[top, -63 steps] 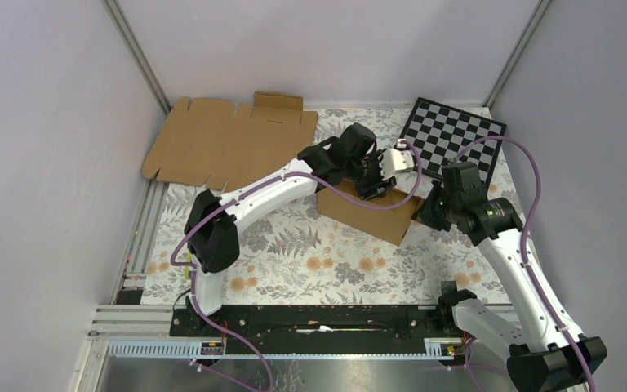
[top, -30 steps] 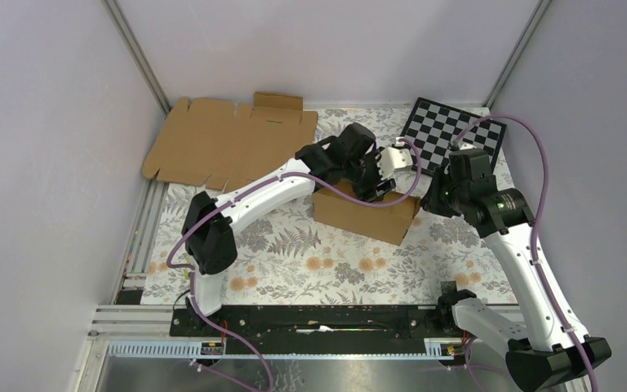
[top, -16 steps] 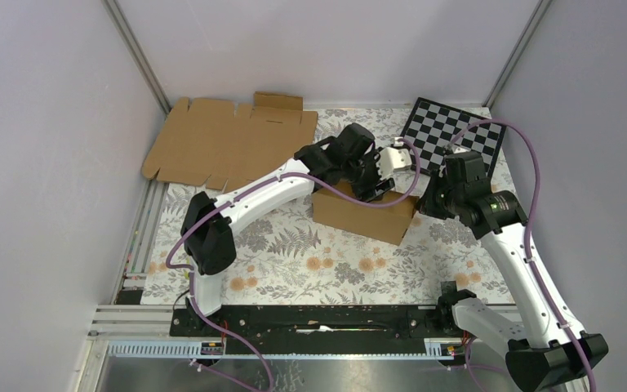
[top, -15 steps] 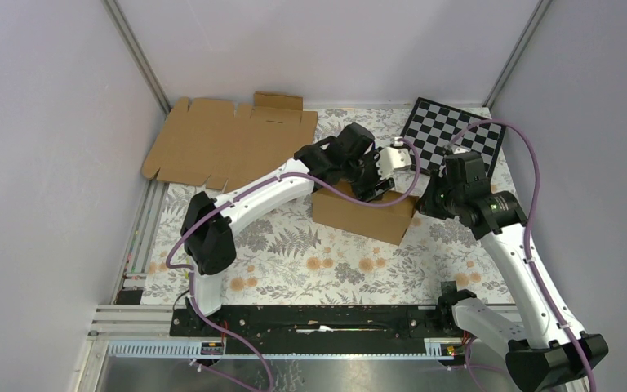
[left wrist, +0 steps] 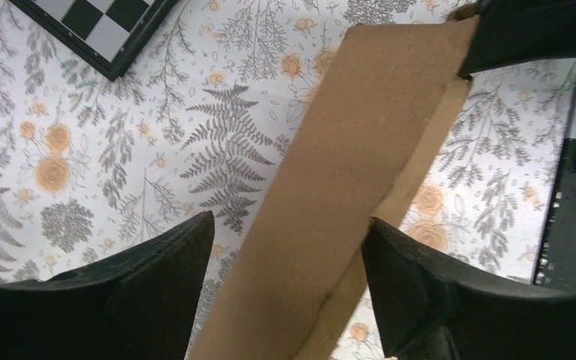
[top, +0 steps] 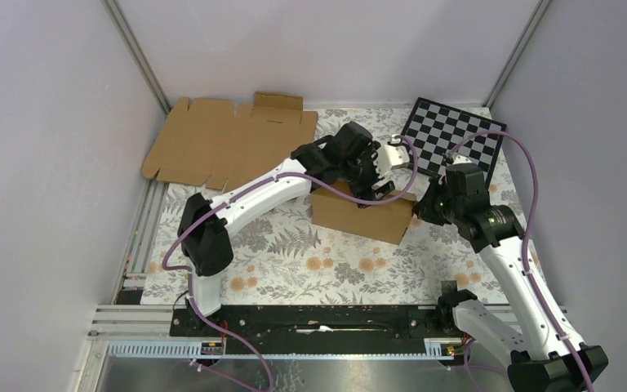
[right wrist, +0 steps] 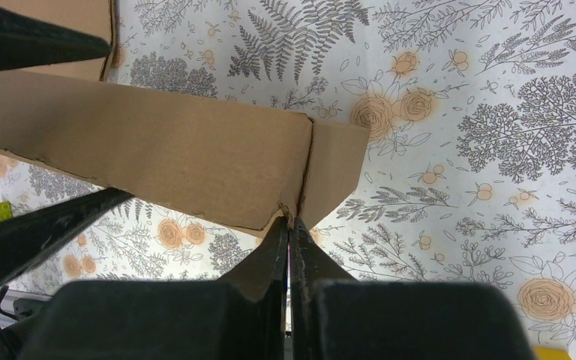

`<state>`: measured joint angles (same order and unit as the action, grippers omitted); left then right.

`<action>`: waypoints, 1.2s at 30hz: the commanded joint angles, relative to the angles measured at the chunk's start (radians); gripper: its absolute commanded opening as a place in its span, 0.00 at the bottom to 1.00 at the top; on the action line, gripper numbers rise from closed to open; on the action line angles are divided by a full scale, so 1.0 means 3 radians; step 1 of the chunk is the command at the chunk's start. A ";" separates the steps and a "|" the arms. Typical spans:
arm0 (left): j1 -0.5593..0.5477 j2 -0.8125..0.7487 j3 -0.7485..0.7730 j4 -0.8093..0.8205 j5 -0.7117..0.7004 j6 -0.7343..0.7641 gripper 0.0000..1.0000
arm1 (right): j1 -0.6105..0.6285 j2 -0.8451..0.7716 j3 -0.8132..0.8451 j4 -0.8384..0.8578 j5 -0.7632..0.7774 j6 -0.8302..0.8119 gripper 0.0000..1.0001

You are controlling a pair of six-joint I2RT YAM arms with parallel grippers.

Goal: Fold the paper box

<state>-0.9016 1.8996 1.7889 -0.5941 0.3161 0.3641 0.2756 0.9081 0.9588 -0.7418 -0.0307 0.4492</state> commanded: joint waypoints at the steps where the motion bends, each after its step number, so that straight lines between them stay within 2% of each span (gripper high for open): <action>1: -0.0021 -0.0338 0.0054 -0.0147 -0.0027 -0.0296 0.81 | 0.0002 0.0111 -0.0083 -0.0308 0.0037 -0.0062 0.02; 7: -0.0015 -0.0740 -0.0029 -0.0119 -0.0214 -0.0809 0.91 | 0.0002 0.0154 -0.0038 -0.0256 0.0036 -0.0067 0.03; 9: 0.0018 -0.0920 -0.0163 -0.0063 -0.0327 -0.1012 0.92 | 0.0002 0.0157 -0.0053 -0.0227 0.0008 -0.0061 0.03; 11: 0.0153 -0.1179 -0.0376 0.0079 -0.0350 -0.1343 0.87 | 0.0002 0.0151 -0.0064 -0.0204 0.0000 -0.0072 0.03; 13: 0.0402 -0.1396 -0.0665 0.0307 -0.0202 -0.1614 0.74 | 0.0002 0.0160 -0.0071 -0.0183 0.0000 -0.0086 0.03; 14: 0.0537 -0.1490 -0.0813 0.0425 -0.0129 -0.1716 0.62 | 0.0002 0.0161 -0.0074 -0.0168 0.0000 -0.0090 0.04; 17: 0.0839 -0.1632 -0.1120 0.0688 -0.0034 -0.1854 0.18 | 0.0003 0.0164 -0.0087 -0.0129 -0.0040 -0.0096 0.04; 19: 0.0941 -0.1627 -0.1223 0.0814 -0.0031 -0.1907 0.03 | 0.0002 0.0178 -0.0070 -0.0120 -0.0064 -0.0106 0.04; 20: 0.0976 -0.1610 -0.1238 0.0875 -0.0016 -0.1931 0.00 | 0.0002 0.0190 -0.0061 -0.0118 -0.0074 -0.0110 0.04; 29: 0.1057 -0.1379 -0.1301 0.1059 0.0079 -0.2095 0.00 | 0.0002 0.0175 -0.0029 -0.0115 -0.0065 -0.0102 0.05; 32: 0.1057 -0.1489 -0.1572 0.1027 -0.0048 -0.2116 0.00 | 0.0002 0.0164 -0.0036 -0.0117 -0.0036 -0.0089 0.05; 36: 0.1068 -0.1679 -0.2205 0.1443 -0.0029 -0.2350 0.00 | 0.0002 0.0164 -0.0047 -0.0106 -0.0032 -0.0091 0.05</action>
<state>-0.5892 1.4586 1.2583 -0.2863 0.3061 -0.2661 0.2756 0.9413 0.9657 -0.6952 -0.0307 0.4324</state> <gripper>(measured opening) 0.009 0.047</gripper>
